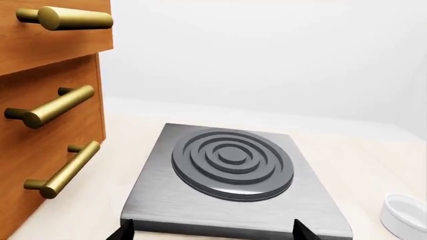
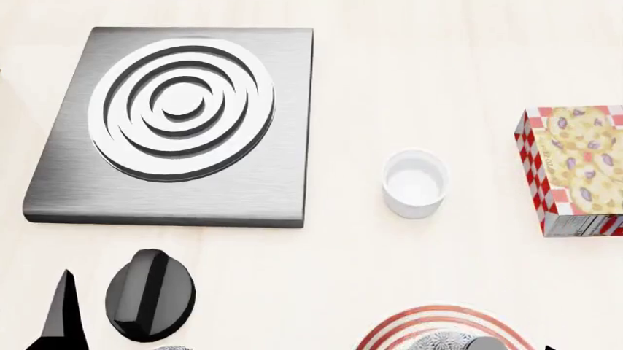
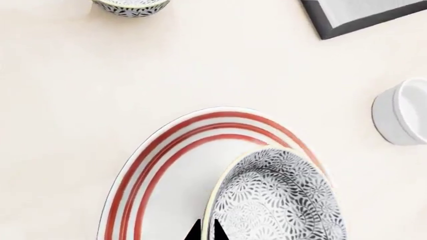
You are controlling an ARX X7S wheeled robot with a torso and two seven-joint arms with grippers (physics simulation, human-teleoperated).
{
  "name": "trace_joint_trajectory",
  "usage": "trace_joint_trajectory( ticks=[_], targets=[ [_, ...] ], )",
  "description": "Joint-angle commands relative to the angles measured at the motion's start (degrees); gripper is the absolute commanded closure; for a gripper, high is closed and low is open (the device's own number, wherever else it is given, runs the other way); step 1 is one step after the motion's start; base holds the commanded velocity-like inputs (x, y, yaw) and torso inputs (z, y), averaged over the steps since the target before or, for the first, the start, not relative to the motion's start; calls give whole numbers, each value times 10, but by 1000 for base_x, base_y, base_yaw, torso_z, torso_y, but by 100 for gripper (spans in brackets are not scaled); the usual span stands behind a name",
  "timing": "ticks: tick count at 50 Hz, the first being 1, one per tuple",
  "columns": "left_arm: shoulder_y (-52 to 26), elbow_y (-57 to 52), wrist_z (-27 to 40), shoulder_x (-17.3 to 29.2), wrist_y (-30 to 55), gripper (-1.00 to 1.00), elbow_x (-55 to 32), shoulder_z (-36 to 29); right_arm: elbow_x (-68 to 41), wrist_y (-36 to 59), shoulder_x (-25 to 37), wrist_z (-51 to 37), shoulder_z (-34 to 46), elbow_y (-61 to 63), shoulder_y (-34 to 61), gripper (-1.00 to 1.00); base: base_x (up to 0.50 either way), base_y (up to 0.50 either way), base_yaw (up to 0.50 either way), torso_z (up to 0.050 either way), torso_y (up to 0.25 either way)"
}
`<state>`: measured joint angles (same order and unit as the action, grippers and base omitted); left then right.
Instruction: Pick the akita bowl on the ramekin and place it on the plate.
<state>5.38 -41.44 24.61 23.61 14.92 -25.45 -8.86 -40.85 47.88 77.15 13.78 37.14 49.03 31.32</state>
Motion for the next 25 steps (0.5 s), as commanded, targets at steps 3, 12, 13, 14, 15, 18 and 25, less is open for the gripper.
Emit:
trace_joint_trajectory(
  ticks=[3,12,13,14,15,18,25],
  targets=[
    [1,0,1,2,-3,-100,-1,-2,14,-28,13,-21,2,-20,-20,100,0,0,0,0,0],
    [1,0,2,3,-3,-100,-2,-2,23,-35,4,-25,7,-34,-27,100,0,0,0,0,1],
    [1,1,3,3,-3,-100,-2,-2,24,-35,2,-25,8,-35,-27,100,0,0,0,0,0],
    [1,0,3,3,-4,-100,-2,-3,24,-35,0,-25,8,-36,-27,100,0,0,0,0,0],
    [1,0,3,3,-4,-100,-2,-3,26,-36,-2,-25,10,-36,-28,100,0,0,0,0,0],
    [0,-1,3,4,-3,-100,-4,-2,32,-42,-9,-26,13,-42,-31,100,0,0,0,0,0],
    [-2,2,4,4,-4,-100,-3,-3,46,-51,-21,-28,22,-53,-41,100,0,0,0,0,0]
  ],
)
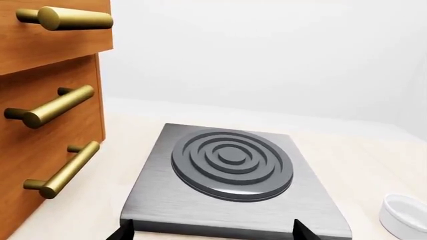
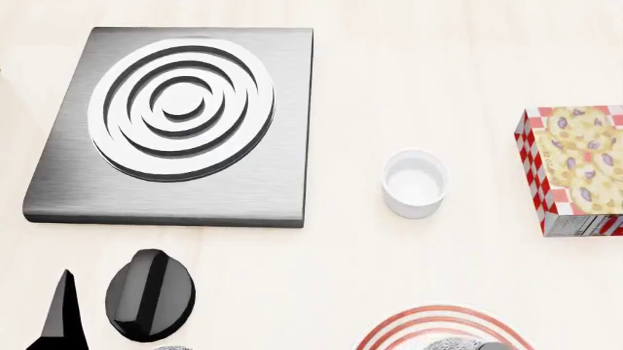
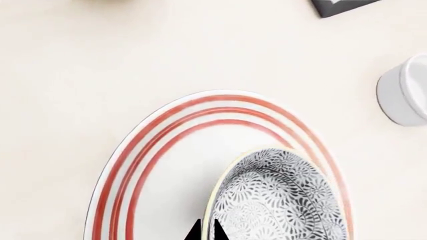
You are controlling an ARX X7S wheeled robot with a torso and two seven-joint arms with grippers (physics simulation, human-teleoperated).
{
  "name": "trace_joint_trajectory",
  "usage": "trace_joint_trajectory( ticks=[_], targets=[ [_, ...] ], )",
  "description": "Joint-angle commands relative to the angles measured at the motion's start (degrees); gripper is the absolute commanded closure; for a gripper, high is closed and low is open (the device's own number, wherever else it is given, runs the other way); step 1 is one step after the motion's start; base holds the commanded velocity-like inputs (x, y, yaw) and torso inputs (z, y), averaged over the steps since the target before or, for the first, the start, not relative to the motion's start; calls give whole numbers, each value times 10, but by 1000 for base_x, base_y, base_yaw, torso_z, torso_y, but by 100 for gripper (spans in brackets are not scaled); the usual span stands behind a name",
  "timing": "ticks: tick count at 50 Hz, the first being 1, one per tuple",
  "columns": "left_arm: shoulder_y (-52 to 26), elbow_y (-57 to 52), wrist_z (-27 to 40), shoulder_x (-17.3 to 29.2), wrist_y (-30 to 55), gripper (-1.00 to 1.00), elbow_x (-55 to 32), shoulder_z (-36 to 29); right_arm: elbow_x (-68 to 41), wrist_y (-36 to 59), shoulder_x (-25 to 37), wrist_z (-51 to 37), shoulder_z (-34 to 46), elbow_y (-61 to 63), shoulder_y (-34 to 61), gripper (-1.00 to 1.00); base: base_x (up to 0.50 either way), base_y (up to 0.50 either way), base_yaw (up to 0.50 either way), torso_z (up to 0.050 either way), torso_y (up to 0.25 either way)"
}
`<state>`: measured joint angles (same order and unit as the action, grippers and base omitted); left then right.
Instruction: Pick the akita bowl on the ramekin and place it on the plate.
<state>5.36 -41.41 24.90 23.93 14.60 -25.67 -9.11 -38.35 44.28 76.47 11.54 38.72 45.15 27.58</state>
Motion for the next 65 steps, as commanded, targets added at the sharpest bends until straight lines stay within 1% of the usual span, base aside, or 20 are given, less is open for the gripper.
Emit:
trace_joint_trajectory(
  ticks=[1,27,33,34,50,56,65],
  targets=[
    [-2,1,1,2,0,-100,-1,-1,21,-17,-14,-5,7,-14,-5,100,0,0,0,0,0],
    [-4,4,5,6,-4,-100,3,-3,36,-37,-52,-11,25,-37,-23,100,0,0,0,0,0],
    [-4,5,5,6,-6,-100,3,-4,26,-23,-59,-19,21,-39,-19,100,0,0,0,0,0],
    [-3,6,4,5,-8,-100,3,-6,25,-20,-61,-19,22,-40,-19,-100,0,0,0,0,0],
    [-2,5,6,7,-9,-100,4,-10,26,-14,-67,-22,23,-41,-16,-100,0,0,0,0,0],
    [-2,5,7,8,-9,-100,4,-11,-2,-21,-55,-47,-2,-25,-16,-100,0,0,0,0,0],
    [-1,1,9,10,-7,-100,-1,-10,-21,-5,-45,-51,-17,-1,0,-100,0,0,0,0,0]
  ],
)
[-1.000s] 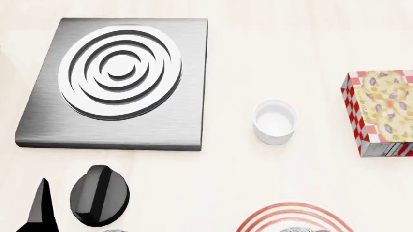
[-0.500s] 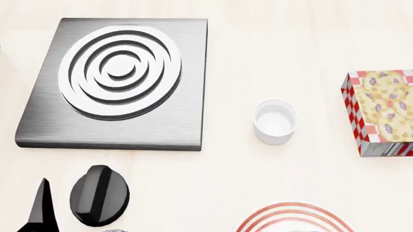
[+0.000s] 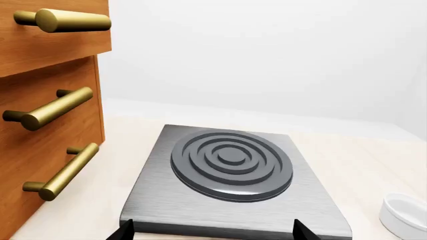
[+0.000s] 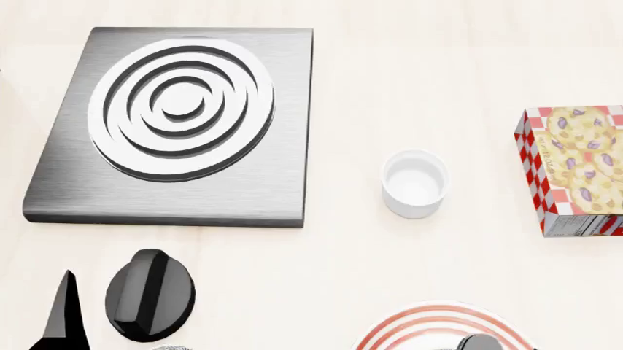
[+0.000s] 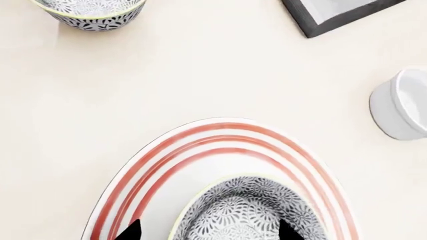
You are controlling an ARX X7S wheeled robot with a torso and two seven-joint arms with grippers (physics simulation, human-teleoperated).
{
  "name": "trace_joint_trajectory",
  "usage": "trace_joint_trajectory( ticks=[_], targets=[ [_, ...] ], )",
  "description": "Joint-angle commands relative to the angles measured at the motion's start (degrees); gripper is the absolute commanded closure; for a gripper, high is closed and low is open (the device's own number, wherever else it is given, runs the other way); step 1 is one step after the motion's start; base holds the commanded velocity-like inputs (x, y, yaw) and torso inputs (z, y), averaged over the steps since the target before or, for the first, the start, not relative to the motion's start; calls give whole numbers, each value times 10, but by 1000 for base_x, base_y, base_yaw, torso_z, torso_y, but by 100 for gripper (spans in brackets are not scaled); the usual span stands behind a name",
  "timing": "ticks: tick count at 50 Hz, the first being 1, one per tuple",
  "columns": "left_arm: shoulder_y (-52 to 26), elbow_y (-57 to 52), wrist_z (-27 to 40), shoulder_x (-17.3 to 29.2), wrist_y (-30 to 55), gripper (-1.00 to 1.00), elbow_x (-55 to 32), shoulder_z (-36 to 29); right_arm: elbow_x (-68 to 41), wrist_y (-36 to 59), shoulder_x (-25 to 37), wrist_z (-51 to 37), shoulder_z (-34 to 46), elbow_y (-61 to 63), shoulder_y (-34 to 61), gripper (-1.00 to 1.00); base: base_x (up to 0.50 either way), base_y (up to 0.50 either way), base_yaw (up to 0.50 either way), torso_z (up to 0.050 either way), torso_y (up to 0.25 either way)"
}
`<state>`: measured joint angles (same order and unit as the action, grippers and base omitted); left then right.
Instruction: Pick the akita bowl on the ramekin and place it on the plate.
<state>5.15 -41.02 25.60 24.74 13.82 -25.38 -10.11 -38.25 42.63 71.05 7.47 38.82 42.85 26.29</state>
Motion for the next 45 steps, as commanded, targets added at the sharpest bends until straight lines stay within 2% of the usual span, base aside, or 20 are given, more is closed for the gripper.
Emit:
trace_joint_trajectory(
  ticks=[1,16,22,27,34,45],
  targets=[
    [1,-3,3,2,2,-100,-3,0,-27,17,9,-12,-21,26,18,-100,0,0,0,0,0],
    [-1,-8,8,6,6,-100,-10,3,-83,78,23,-20,-62,75,81,-100,0,0,0,0,0],
    [-2,-9,9,8,5,-100,-13,5,-134,84,22,-40,-104,82,117,-100,0,0,0,0,0],
    [-3,-6,8,8,4,-100,-13,4,-225,53,-5,-115,-171,51,133,-100,0,0,0,0,0],
    [-3,-7,10,9,4,-100,-13,4,-222,18,-39,-172,-201,16,127,-100,0,0,0,0,0],
    [-1,-12,13,12,3,-100,-13,5,-204,-93,-80,-207,-259,-14,70,-100,0,0,0,0,0]
  ],
)
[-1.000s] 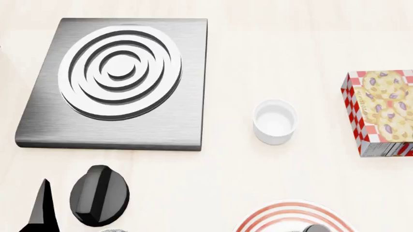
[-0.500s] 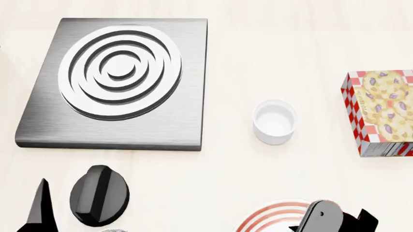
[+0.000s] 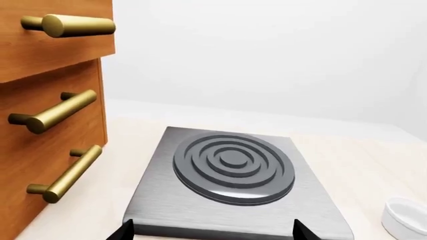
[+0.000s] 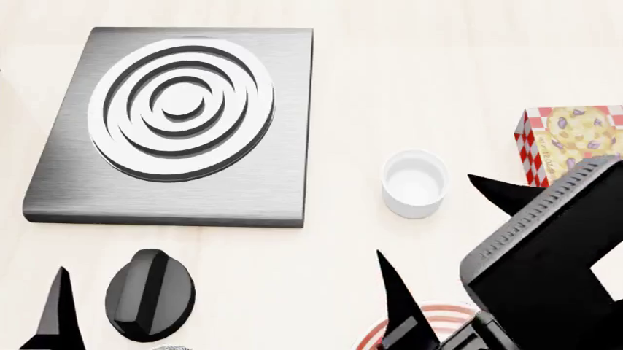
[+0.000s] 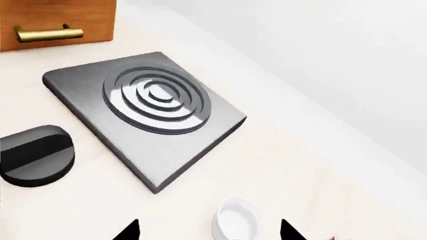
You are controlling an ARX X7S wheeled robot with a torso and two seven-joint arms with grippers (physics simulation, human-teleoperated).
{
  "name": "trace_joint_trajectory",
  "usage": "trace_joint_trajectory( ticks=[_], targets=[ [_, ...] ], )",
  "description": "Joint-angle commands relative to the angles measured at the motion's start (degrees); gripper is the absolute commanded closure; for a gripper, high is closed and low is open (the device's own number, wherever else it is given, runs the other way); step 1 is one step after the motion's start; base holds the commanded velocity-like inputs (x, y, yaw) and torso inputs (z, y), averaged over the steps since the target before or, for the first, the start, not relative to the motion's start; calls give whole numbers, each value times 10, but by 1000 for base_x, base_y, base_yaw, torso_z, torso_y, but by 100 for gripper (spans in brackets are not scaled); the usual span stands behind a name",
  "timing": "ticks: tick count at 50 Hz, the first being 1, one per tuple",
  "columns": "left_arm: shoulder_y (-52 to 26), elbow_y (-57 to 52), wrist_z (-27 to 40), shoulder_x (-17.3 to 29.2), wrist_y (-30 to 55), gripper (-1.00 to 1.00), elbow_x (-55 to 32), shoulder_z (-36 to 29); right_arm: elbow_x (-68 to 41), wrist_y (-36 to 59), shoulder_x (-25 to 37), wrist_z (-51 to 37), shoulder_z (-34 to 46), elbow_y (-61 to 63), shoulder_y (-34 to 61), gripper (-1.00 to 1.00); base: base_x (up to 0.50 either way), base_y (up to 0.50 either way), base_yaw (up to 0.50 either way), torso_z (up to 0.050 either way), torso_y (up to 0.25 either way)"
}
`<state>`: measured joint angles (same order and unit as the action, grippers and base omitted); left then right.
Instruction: Pick the akita bowl on the ramekin and place it on the plate.
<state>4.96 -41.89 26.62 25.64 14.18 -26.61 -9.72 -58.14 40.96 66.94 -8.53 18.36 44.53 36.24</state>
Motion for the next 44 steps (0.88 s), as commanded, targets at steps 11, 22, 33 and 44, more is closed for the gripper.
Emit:
trace_joint_trajectory(
  ticks=[11,22,33,44],
  targets=[
    [2,-4,4,5,-2,-100,-3,2,36,-147,-83,-82,-88,-59,-67,-100,0,0,0,0,0],
    [2,-4,5,6,-5,-100,-2,2,79,-202,-129,-104,-104,-84,-89,-100,0,0,0,0,0],
    [1,-3,6,8,-5,-100,-3,2,103,-242,-149,-122,-130,-92,-102,-100,0,0,0,0,0],
    [1,-4,7,10,-8,-100,-2,1,129,-273,-166,-129,-140,-92,-111,-100,0,0,0,0,0]
  ],
)
